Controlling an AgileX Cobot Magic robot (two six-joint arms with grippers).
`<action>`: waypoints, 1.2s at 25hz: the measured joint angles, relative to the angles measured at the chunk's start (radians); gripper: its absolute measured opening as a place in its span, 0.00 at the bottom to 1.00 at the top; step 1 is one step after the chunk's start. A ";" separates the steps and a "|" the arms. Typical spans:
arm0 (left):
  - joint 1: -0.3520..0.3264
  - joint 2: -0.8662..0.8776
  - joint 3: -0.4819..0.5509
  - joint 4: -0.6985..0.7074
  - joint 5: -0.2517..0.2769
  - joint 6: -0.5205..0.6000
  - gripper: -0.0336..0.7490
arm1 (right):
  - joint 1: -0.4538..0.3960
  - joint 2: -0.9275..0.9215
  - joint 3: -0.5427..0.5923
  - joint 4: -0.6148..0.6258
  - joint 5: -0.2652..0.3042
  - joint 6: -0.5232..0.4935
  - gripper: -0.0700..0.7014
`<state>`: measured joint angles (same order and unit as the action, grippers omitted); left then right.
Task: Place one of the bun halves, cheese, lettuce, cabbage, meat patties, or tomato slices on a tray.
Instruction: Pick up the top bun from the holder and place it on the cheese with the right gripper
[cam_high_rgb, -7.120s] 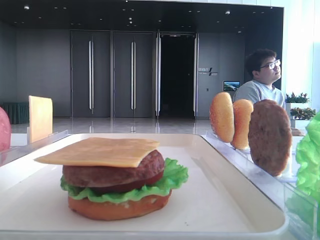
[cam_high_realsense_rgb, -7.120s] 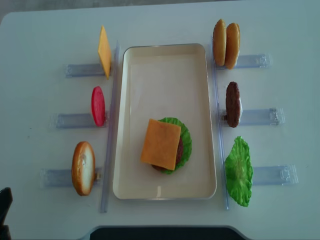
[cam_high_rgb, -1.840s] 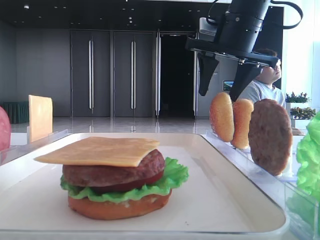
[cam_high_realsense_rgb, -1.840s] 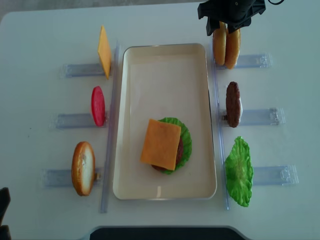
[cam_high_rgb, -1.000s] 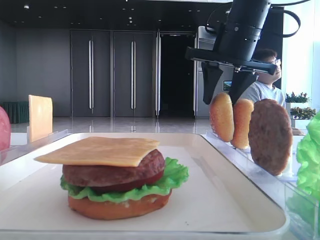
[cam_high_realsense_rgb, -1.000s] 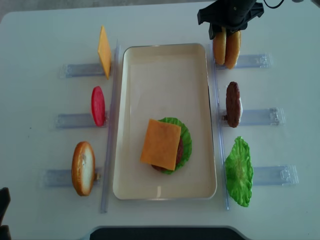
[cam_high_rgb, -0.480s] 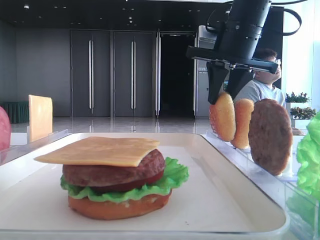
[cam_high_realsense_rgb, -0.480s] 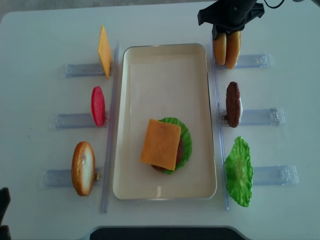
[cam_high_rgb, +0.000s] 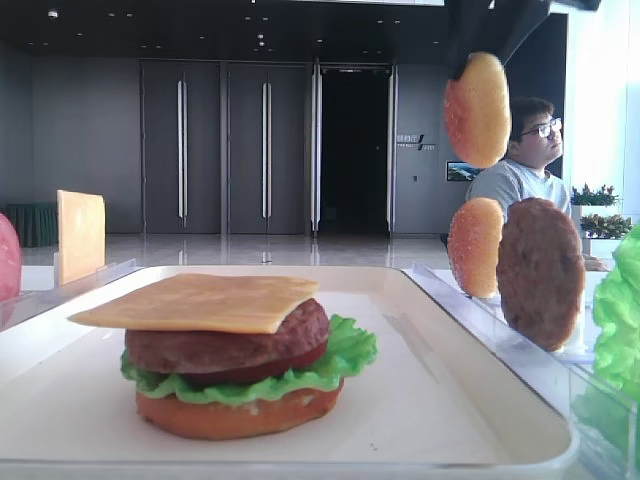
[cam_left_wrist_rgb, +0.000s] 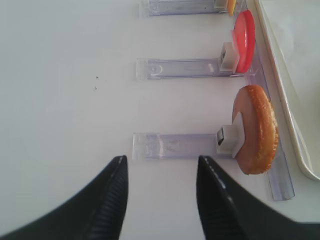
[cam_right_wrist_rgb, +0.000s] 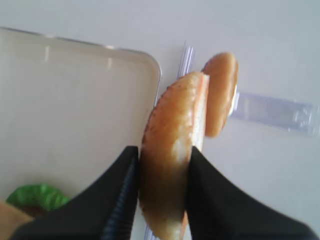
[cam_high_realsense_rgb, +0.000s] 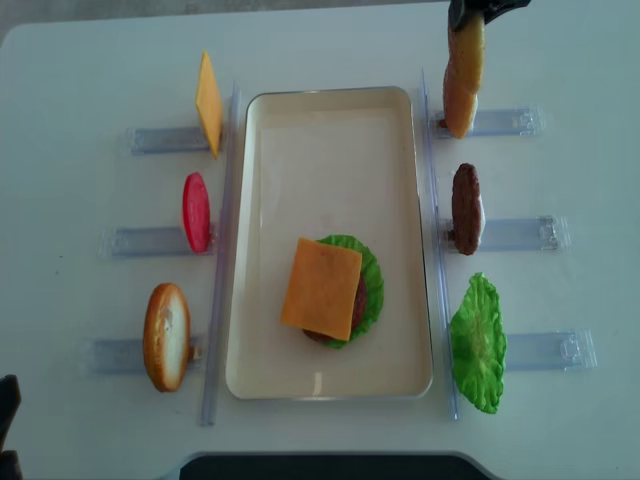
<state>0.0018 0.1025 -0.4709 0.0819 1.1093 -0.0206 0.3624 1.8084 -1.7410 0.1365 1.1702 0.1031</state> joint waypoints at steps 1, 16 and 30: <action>0.000 0.000 0.000 0.000 0.000 0.000 0.48 | 0.006 -0.021 0.000 0.013 0.027 0.016 0.35; 0.000 0.000 0.000 0.000 0.000 0.000 0.48 | 0.045 -0.436 0.382 0.095 0.052 0.097 0.35; 0.000 0.000 0.000 0.000 0.000 0.000 0.48 | 0.170 -0.752 0.921 0.602 -0.180 -0.168 0.35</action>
<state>0.0018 0.1025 -0.4709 0.0819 1.1093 -0.0206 0.5324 1.0561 -0.8199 0.7389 0.9901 -0.0653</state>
